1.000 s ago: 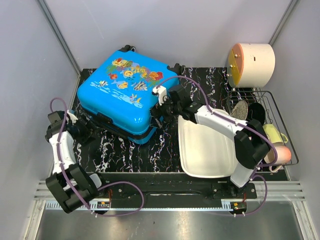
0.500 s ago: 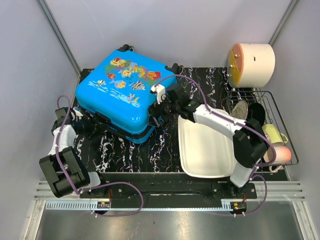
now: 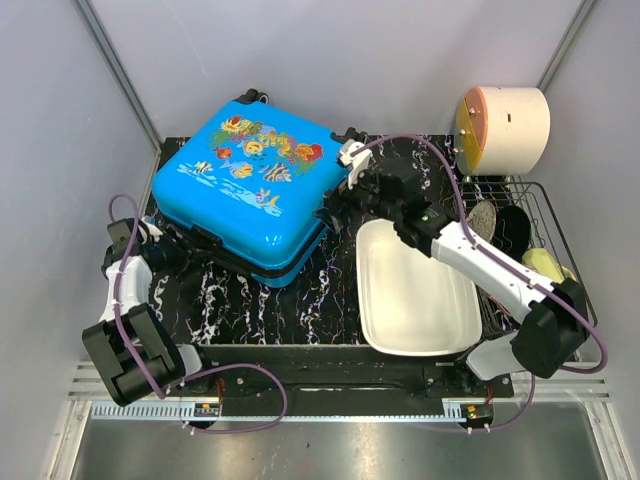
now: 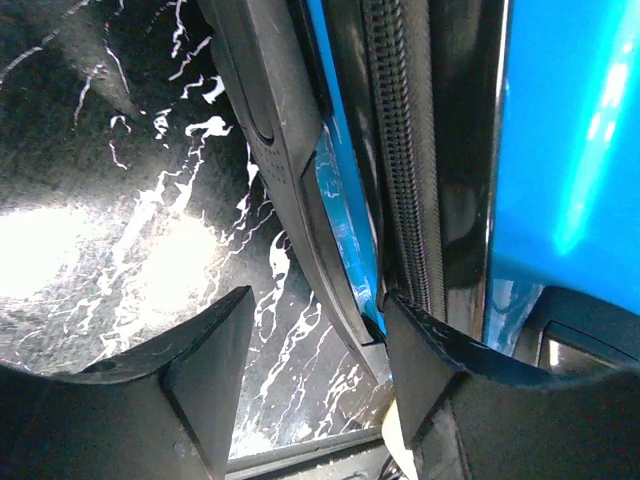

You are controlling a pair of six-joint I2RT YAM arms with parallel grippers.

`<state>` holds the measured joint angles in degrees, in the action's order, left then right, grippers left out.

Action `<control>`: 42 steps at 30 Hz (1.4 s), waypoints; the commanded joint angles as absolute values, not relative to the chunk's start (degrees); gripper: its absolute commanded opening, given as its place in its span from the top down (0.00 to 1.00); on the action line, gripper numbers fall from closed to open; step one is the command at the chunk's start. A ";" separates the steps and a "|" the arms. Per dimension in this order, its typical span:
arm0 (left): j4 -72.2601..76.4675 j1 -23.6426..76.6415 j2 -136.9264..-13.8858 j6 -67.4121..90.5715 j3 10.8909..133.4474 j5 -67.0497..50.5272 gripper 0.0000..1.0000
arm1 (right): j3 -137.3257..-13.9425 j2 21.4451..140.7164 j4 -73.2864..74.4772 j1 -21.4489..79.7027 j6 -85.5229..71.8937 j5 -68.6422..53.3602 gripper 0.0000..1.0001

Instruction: Open, take out, and arrange the luggage

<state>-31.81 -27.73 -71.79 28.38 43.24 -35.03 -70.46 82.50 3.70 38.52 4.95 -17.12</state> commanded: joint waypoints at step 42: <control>-35.92 -21.70 -93.16 18.65 54.65 -22.06 1.00 | -64.35 83.32 8.53 23.65 3.77 -28.03 0.00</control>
